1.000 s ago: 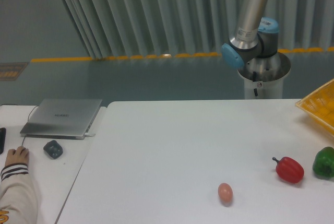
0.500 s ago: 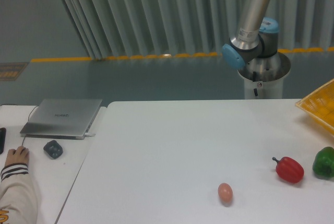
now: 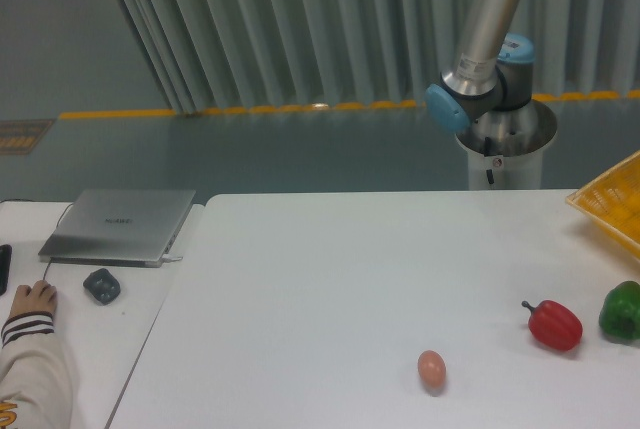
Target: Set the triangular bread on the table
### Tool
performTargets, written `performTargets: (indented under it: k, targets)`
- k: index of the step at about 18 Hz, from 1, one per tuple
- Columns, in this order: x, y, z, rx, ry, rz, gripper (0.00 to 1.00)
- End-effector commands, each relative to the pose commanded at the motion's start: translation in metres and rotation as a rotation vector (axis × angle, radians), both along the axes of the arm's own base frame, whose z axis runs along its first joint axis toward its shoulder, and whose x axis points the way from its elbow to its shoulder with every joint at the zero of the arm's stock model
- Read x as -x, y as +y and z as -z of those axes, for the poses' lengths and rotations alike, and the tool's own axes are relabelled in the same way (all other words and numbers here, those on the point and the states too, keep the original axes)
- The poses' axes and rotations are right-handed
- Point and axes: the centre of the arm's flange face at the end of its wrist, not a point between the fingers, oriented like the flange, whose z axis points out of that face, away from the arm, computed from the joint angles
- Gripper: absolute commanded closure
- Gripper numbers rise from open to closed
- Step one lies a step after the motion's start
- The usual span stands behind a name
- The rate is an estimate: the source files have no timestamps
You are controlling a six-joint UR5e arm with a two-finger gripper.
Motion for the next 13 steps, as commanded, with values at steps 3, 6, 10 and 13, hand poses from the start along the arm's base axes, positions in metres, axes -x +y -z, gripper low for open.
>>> performTargets:
  k: [3, 6, 10, 13]
  targets:
    - [0.001, 0.000, 0.000, 0.001, 0.000, 0.000, 0.69]
    - [0.001, 0.000, -0.001, 0.002, 0.004, 0.000, 0.90]
    - [0.006, -0.002, -0.014, -0.003, 0.027, -0.003, 1.00]
    - [0.007, -0.006, -0.032, -0.006, 0.045, -0.009, 1.00]
